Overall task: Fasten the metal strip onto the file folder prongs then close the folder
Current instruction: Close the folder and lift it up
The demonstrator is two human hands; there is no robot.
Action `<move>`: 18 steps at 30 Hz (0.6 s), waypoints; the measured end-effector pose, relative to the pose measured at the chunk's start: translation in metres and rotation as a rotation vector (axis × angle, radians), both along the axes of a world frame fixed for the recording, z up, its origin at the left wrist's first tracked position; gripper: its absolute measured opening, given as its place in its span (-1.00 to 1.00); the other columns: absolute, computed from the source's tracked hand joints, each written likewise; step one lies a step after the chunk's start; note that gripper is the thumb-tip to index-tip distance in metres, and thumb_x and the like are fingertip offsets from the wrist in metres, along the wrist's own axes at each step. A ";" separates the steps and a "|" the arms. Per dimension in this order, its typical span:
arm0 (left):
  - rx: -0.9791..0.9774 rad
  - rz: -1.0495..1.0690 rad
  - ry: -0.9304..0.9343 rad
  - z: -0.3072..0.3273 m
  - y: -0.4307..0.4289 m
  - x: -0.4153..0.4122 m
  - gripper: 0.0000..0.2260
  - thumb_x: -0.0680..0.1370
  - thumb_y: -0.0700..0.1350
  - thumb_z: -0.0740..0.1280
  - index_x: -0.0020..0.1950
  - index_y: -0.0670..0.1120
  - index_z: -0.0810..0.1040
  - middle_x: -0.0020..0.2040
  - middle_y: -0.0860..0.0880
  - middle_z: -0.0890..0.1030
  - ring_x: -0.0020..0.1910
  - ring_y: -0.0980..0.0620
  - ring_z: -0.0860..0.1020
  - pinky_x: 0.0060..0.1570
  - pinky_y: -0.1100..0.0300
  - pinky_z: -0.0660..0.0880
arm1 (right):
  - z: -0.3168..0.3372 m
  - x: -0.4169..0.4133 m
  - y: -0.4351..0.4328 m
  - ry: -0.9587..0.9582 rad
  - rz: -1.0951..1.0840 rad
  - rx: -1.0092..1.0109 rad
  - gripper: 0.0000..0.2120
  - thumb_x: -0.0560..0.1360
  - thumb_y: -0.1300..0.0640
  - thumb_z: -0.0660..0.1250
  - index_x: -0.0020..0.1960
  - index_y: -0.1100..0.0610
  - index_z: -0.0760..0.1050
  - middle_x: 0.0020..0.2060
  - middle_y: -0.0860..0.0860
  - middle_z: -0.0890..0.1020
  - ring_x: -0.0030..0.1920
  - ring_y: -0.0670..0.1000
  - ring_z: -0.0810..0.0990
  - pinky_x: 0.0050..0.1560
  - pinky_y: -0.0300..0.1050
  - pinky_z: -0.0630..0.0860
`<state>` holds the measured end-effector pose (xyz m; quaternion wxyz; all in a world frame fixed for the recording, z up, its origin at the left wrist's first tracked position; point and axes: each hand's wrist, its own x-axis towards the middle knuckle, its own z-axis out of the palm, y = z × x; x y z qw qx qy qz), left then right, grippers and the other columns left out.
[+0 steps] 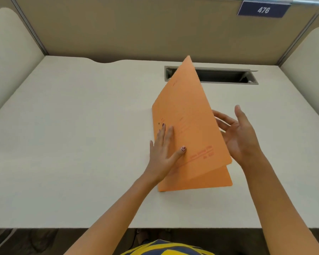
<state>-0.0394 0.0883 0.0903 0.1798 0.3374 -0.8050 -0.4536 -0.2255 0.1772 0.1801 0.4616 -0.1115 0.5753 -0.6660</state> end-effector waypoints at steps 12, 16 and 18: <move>-0.259 -0.126 -0.436 -0.043 0.007 0.000 -0.16 0.36 0.49 -0.20 0.53 0.11 -0.28 0.49 0.10 -0.46 0.49 0.05 -0.41 0.43 -0.18 -0.40 | -0.038 -0.043 0.024 0.534 0.059 0.524 -0.68 0.53 -0.08 0.30 -0.01 0.18 0.61 -0.07 0.09 0.69 -0.08 0.09 0.67 -0.05 -0.01 0.58; -0.299 -0.109 -0.489 -0.049 0.007 -0.001 -0.23 0.46 0.42 -0.09 0.54 0.09 -0.23 0.49 0.07 -0.46 0.49 0.03 -0.40 0.40 -0.17 -0.42 | -0.066 -0.038 0.028 0.721 0.020 0.719 -0.70 0.54 -0.06 0.27 -0.05 0.18 0.57 -0.13 0.05 0.64 -0.05 0.11 0.60 -0.11 -0.10 0.43; -0.295 -0.097 -0.491 -0.050 0.008 0.000 -0.28 0.51 0.37 -0.01 0.55 0.09 -0.20 0.50 0.06 -0.44 0.50 0.02 -0.39 0.42 -0.17 -0.38 | -0.078 -0.032 0.029 0.744 -0.001 0.783 -0.68 0.51 -0.08 0.31 -0.05 0.20 0.56 -0.11 0.09 0.65 -0.08 0.12 0.59 -0.15 -0.10 0.42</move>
